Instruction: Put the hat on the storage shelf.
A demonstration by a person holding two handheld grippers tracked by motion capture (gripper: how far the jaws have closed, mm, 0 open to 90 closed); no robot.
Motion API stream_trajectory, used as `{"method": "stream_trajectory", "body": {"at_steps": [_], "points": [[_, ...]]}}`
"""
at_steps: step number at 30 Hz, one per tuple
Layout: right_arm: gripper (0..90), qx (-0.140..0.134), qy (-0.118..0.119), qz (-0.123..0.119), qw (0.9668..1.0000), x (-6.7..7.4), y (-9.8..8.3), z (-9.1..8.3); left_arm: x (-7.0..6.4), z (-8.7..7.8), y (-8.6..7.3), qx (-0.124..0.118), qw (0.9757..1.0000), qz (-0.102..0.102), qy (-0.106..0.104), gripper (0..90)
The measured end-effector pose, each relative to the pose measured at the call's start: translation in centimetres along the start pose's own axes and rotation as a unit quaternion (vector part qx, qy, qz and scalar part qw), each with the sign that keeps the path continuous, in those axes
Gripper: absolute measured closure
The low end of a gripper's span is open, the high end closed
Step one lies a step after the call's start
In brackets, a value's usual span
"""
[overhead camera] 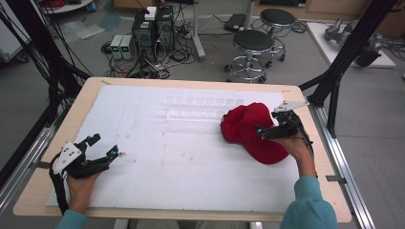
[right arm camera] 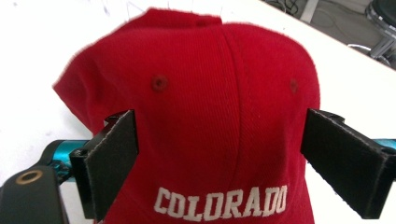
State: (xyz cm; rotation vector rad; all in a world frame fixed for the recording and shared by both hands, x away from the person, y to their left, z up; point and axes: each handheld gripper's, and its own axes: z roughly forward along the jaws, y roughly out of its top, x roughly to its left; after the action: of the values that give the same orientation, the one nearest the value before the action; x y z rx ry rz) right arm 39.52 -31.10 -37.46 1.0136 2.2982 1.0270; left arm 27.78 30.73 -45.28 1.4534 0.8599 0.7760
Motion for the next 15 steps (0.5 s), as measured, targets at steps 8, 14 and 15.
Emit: {"method": "stream_trajectory", "body": {"at_steps": [8, 14, 15], "points": [[10.5, 0.022, 0.010, -0.001, 0.9997, 0.1, 0.0, 1.5, 0.0, 0.0, 0.0, 0.000, 1.0000, 0.000, 0.000, 16.2], [18.7, 0.035, 0.002, -0.008, 0.9994, 0.3, 0.1, 1.8, 0.0, 0.0, 0.0, -0.001, 1.0000, -0.001, 0.000, 16.2], [23.7, 0.039, -0.001, -0.009, 0.9992, 0.3, 0.2, 1.8, 0.0, 0.0, 0.0, -0.001, 1.0000, -0.002, 0.000, 16.2]]}}
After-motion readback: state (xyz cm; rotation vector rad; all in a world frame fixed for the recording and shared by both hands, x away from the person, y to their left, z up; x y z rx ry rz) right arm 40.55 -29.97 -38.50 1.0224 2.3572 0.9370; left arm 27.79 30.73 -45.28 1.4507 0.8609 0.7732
